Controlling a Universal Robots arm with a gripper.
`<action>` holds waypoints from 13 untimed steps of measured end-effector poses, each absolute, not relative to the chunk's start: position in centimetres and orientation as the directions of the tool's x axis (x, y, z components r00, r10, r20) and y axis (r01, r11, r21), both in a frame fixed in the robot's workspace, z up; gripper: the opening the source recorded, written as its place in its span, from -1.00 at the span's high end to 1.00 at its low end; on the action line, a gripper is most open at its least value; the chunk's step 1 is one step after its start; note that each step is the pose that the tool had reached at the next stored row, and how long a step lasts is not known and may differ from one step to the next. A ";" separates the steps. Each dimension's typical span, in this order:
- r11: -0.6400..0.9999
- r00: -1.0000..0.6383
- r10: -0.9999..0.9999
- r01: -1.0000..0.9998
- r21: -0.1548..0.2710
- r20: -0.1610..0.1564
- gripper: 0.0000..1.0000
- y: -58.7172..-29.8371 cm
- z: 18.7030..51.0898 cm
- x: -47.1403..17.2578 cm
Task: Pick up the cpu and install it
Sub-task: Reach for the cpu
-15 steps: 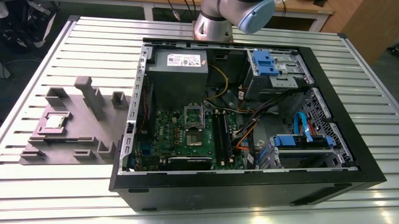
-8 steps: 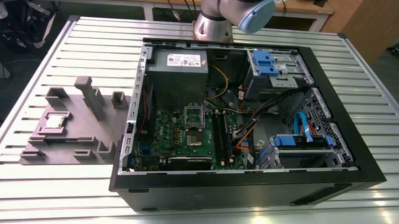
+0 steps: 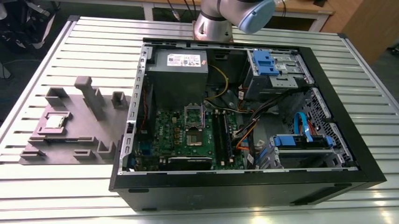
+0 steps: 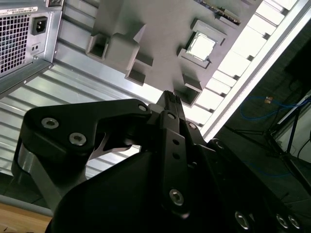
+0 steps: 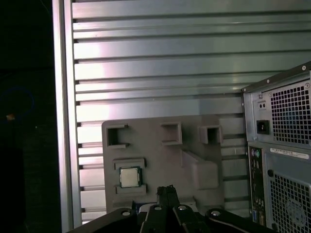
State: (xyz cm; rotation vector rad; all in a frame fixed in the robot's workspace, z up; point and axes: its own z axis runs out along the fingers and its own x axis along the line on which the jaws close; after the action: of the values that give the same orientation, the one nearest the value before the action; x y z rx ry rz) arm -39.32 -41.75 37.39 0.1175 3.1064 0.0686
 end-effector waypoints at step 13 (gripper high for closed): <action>0.996 -0.997 0.076 0.075 0.045 -0.031 0.80 -42.5 37.4 -39.3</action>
State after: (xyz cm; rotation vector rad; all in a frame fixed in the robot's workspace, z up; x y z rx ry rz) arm -39.32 -42.54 37.38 0.1175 3.1064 0.0687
